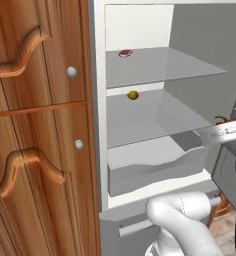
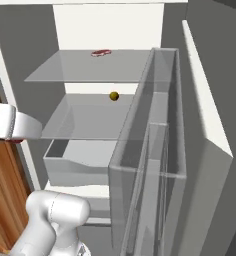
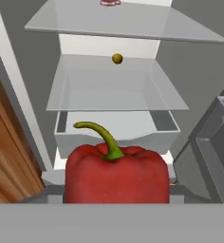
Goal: Transport the chicken drumstick and bell pepper to the fridge. Place the chicken drumstick on the rack containing meat and place the bell pepper on the rack containing the vegetable, ensuring meats and vegetables are on different racks.
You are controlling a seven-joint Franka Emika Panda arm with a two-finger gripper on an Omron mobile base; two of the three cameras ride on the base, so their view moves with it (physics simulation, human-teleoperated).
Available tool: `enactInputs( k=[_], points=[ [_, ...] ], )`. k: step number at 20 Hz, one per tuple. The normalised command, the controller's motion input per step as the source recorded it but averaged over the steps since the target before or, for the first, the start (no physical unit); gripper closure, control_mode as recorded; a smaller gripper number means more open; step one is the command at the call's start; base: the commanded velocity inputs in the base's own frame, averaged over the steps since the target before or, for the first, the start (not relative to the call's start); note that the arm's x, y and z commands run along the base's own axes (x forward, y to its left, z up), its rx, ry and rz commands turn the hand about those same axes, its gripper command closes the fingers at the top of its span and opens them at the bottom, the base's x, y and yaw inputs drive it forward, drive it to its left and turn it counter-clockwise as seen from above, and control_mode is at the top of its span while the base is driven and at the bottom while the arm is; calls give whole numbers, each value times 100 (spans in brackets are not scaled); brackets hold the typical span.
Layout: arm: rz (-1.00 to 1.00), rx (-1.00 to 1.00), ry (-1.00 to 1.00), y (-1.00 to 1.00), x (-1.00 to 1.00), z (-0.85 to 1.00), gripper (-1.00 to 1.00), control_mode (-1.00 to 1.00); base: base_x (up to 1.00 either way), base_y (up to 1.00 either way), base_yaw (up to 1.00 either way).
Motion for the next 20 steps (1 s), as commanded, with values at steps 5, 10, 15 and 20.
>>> enactInputs(
  k=[5, 10, 15, 20],
  points=[
    [0, 0, 0, 0, 0, 0, 100, 100, 81, -6, 14],
    [8, 0, -2, -15, 76, -38, 100, -100, 0, 0, 0],
    [8, 0, 0, -10, 96, -41, 100, -100, 0, 0, 0],
    [1, 0, 0, 0, 95, -47, 100, -100, 0, 0, 0]
  ],
)
